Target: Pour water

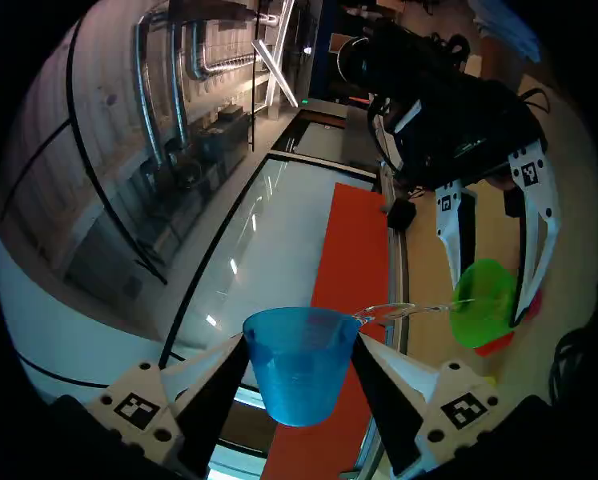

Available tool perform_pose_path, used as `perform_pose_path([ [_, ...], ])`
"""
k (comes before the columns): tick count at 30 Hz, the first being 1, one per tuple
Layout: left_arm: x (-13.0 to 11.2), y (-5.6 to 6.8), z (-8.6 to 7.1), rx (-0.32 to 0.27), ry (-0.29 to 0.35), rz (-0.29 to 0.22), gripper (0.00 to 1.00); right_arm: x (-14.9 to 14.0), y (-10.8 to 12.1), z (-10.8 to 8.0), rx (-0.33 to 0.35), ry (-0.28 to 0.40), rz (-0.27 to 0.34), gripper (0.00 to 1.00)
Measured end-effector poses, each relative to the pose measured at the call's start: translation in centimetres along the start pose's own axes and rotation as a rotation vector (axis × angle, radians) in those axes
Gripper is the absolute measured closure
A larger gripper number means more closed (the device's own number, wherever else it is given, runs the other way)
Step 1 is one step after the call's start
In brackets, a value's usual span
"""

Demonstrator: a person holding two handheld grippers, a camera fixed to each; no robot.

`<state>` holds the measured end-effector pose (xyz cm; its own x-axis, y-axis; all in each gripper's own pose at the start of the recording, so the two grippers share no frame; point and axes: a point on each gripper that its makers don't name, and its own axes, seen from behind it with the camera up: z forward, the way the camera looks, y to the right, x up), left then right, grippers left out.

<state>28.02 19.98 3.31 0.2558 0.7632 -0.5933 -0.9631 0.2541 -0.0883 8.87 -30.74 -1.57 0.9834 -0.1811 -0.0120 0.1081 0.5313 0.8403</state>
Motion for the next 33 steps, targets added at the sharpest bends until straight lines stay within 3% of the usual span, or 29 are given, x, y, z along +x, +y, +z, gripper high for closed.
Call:
perform_pose_path([
  [12, 0.5, -0.3, 0.3, 0.004, 0.005, 0.059, 0.14, 0.4, 0.1, -0.1, -0.007, 0.012, -0.003, 0.1],
  [33, 1.9, -0.8, 0.4, 0.012, 0.012, 0.216, 0.14, 1.0, -0.1, -0.4, -0.011, 0.024, -0.004, 0.11],
])
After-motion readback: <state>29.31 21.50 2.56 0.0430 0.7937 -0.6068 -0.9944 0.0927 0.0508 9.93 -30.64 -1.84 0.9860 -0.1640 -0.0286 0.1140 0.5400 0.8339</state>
